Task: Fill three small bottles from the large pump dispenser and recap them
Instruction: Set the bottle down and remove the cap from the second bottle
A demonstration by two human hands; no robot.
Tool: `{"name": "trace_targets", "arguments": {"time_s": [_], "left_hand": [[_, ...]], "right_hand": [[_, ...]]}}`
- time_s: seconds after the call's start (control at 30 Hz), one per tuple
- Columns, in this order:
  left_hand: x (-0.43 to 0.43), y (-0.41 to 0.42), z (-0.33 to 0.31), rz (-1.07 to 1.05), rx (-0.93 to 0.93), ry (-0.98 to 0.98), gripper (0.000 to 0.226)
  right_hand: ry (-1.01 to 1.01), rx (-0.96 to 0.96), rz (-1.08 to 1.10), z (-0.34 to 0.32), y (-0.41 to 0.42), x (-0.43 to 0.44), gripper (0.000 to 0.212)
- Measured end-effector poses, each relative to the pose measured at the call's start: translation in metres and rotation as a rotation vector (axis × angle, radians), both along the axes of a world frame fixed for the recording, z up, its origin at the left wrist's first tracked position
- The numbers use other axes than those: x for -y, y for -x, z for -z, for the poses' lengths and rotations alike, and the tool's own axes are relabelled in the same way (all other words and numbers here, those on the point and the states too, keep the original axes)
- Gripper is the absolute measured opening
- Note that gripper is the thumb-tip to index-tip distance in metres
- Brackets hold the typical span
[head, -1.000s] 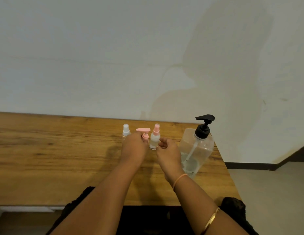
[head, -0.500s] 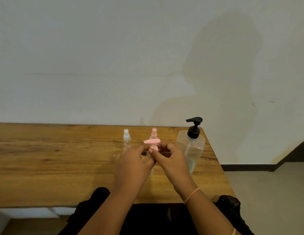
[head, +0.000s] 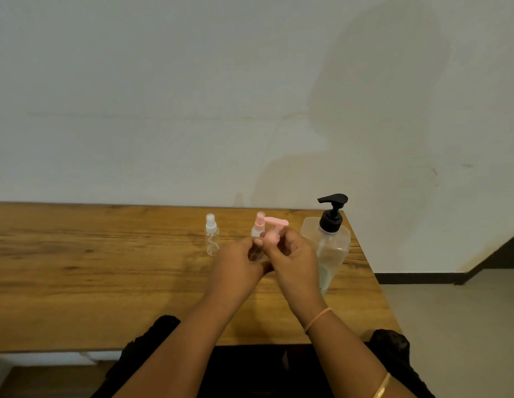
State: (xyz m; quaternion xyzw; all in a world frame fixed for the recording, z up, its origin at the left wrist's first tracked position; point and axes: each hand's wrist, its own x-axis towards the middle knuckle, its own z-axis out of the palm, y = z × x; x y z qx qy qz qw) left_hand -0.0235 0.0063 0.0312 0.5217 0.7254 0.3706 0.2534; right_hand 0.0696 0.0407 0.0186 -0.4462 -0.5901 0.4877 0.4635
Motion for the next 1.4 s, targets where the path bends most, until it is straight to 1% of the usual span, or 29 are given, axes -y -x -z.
{"name": "trace_targets", "arguments": {"time_s": [0.07, 0.13, 0.2, 0.27, 0.33, 0.4, 0.47, 0.53, 0.57, 0.63, 0.7, 0.77, 0.83, 0.9, 1.0, 1.1, 1.17, 1.23, 1.3, 1.4], "left_hand": [[-0.003, 0.0, 0.001, 0.004, 0.058, 0.023, 0.02], [-0.005, 0.003, 0.0, 0.022, 0.155, 0.035, 0.013], [-0.006, 0.007, -0.001, 0.048, 0.248, 0.015, 0.015], [-0.005, 0.007, -0.001, 0.063, 0.3, -0.013, 0.015], [-0.007, 0.004, 0.0, 0.046, 0.275, -0.026, 0.015], [-0.008, 0.003, 0.001, 0.026, 0.217, -0.019, 0.02], [-0.008, 0.002, 0.001, 0.01, 0.199, -0.005, 0.028], [-0.009, 0.003, 0.002, 0.002, 0.187, 0.002, 0.029], [-0.009, 0.004, 0.003, -0.003, 0.179, -0.001, 0.028], [-0.009, 0.006, 0.002, -0.021, 0.178, -0.022, 0.026], [-0.01, 0.008, 0.003, -0.028, 0.187, -0.032, 0.026], [-0.01, 0.008, 0.003, -0.029, 0.177, -0.019, 0.025], [-0.01, 0.007, 0.004, -0.029, 0.169, -0.015, 0.024], [-0.01, 0.006, 0.004, -0.029, 0.17, -0.029, 0.026], [-0.01, 0.007, 0.003, -0.035, 0.203, -0.045, 0.03], [-0.01, 0.008, 0.004, -0.037, 0.157, -0.044, 0.029], [-0.01, 0.007, 0.004, -0.037, 0.113, -0.044, 0.027], [-0.01, 0.006, 0.004, -0.024, 0.085, -0.051, 0.027], [-0.009, 0.006, 0.003, -0.019, 0.087, -0.058, 0.029], [-0.009, 0.007, 0.003, -0.028, 0.073, -0.066, 0.031]], "right_hand": [[0.046, -0.051, -0.022, -0.002, 0.001, -0.004, 0.017], [0.097, -0.105, -0.098, -0.006, -0.002, -0.008, 0.019], [0.129, -0.16, -0.201, -0.01, -0.007, -0.012, 0.022], [0.161, -0.214, -0.282, -0.012, -0.01, -0.014, 0.024], [0.199, -0.267, -0.268, -0.012, -0.009, -0.014, 0.025], [0.183, -0.276, -0.172, -0.011, -0.005, -0.012, 0.026], [0.101, -0.198, -0.059, -0.007, 0.0, -0.011, 0.03], [0.024, -0.112, 0.013, -0.004, 0.002, -0.01, 0.03], [-0.002, -0.103, 0.012, -0.003, 0.002, -0.01, 0.03], [-0.003, -0.171, -0.068, -0.005, 0.002, -0.01, 0.038], [0.045, -0.24, -0.143, -0.007, 0.001, -0.01, 0.057], [0.049, -0.217, -0.125, -0.008, 0.002, -0.009, 0.073], [-0.015, -0.13, -0.033, -0.008, 0.004, -0.008, 0.075], [-0.06, -0.123, 0.029, -0.007, 0.004, -0.007, 0.073], [-0.047, -0.199, -0.041, -0.009, 0.004, -0.008, 0.081], [-0.081, -0.153, -0.066, -0.012, 0.004, -0.007, 0.093], [-0.124, -0.063, -0.007, -0.012, 0.005, -0.007, 0.093], [-0.167, 0.003, 0.04, -0.009, 0.005, -0.009, 0.082], [-0.19, 0.0, 0.015, -0.008, 0.005, -0.009, 0.077], [-0.19, -0.006, -0.03, -0.012, 0.003, -0.009, 0.085]]}}
